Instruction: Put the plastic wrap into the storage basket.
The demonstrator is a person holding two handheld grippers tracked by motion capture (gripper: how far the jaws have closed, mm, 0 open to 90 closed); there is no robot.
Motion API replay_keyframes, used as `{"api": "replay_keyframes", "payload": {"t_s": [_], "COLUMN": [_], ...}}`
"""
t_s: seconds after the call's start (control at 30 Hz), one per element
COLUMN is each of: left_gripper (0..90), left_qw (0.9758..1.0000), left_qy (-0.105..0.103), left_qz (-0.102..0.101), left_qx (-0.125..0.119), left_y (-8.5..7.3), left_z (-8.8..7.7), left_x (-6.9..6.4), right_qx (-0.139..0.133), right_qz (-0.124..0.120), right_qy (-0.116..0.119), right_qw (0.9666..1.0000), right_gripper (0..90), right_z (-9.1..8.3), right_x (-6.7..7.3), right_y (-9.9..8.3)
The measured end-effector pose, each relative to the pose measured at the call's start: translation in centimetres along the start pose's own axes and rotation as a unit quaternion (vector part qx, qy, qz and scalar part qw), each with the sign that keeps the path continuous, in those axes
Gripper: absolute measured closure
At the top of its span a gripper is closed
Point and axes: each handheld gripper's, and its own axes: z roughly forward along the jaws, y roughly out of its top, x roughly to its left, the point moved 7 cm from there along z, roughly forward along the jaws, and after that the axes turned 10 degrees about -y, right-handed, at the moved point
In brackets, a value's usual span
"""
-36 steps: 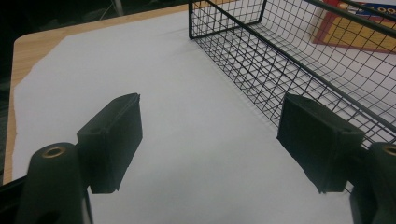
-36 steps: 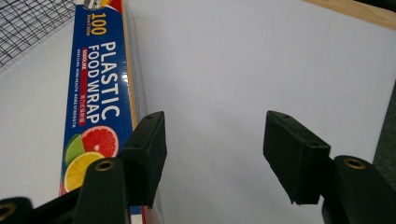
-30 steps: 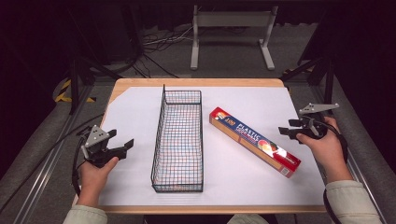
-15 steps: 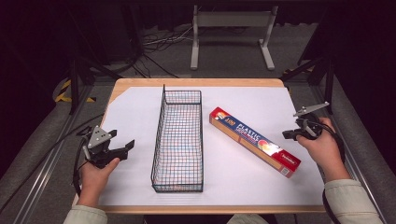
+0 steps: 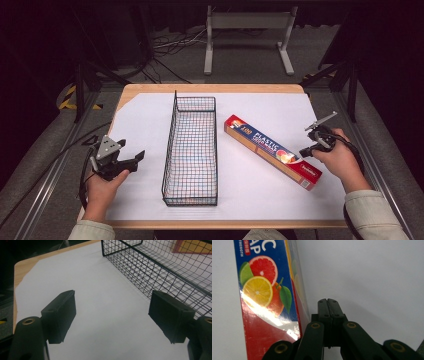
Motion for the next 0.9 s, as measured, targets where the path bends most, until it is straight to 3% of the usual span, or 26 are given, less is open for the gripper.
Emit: {"api": "replay_keyframes", "payload": {"t_s": [0.13, 0.2, 0.37, 0.53, 0.63, 0.9], "left_gripper": [22.4, 22.4, 22.4, 22.4, 22.4, 22.4], "left_qw": [1.0000, 1.0000, 1.0000, 1.0000, 1.0000, 1.0000], "left_qy": [0.001, 0.001, 0.001, -0.001, -0.002, 0.000], "left_qz": [0.001, 0.001, 0.000, -0.002, -0.004, -0.002], "left_qx": [0.000, 0.001, 0.001, 0.000, -0.002, -0.001], "left_y": [0.0, 0.0, 0.0, 0.0, 0.1, 0.1], "left_z": [0.0, 0.0, 0.0, 0.0, 0.0, 0.0], "left_x": [0.0, 0.0, 0.0, 0.0, 0.0, 0.0], "right_qx": [0.023, 0.037, 0.042, 0.058, 0.065, 0.075], "right_qz": [0.001, -0.008, -0.015, -0.023, -0.055, -0.087], "right_qy": [0.006, 0.022, 0.019, 0.038, 0.057, 0.087], "right_qw": [0.9997, 0.9991, 0.9988, 0.9973, 0.9947, 0.9896], "right_gripper": [90.0, 90.0, 90.0, 90.0, 90.0, 90.0], "right_z": [0.4, 0.8, 0.7, 0.5, 0.3, 0.1], "right_x": [0.2, 0.6, 0.9, 2.1, 3.5, 6.0], "right_y": [-0.5, -0.9, -1.0, -1.3, -1.6, -1.9]}}
